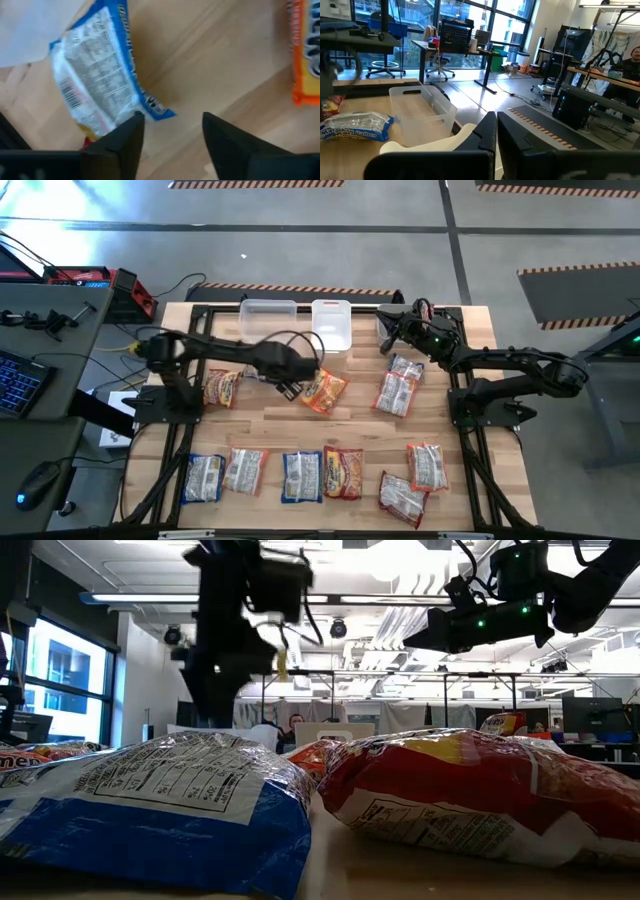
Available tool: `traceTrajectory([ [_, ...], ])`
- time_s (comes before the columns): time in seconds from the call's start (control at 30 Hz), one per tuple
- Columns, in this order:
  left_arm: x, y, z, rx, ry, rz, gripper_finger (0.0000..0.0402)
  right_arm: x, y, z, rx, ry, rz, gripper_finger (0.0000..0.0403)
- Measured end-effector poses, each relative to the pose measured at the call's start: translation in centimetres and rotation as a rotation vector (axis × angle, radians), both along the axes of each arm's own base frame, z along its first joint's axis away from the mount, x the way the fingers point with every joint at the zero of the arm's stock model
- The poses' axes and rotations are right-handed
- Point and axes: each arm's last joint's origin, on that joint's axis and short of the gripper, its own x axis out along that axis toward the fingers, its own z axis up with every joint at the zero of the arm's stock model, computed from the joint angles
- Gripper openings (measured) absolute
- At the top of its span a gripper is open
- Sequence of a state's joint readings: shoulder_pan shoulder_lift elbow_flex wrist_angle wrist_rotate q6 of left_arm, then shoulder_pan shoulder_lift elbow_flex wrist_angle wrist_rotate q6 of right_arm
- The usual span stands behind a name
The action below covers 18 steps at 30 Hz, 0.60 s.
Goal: Sort Maruchan noodles
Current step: Put the blue noodle pack into the white bin
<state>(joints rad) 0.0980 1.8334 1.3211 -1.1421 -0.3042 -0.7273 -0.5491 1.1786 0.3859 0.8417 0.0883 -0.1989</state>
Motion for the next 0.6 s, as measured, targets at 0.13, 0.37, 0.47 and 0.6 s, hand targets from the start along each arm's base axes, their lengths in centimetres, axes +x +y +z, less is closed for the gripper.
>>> traceTrajectory([
  [0.13,1.3,0.1,-2.0,0.012,0.081,0.017,0.0242,0.0,0.0,0.0,0.000,0.000,-0.001,0.0000],
  [0.37,3.3,0.4,-2.3,0.118,0.208,-0.053,0.0263,0.0,0.0,0.0,-0.001,-0.001,0.000,0.0000],
  [0.47,3.7,0.5,-1.4,0.148,0.242,-0.036,0.0263,0.0,0.0,0.0,-0.001,-0.001,0.000,0.0000],
  [0.6,3.6,1.1,-1.2,0.135,0.235,0.032,0.0263,0.0,0.0,0.0,-0.001,-0.002,0.000,0.0000],
])
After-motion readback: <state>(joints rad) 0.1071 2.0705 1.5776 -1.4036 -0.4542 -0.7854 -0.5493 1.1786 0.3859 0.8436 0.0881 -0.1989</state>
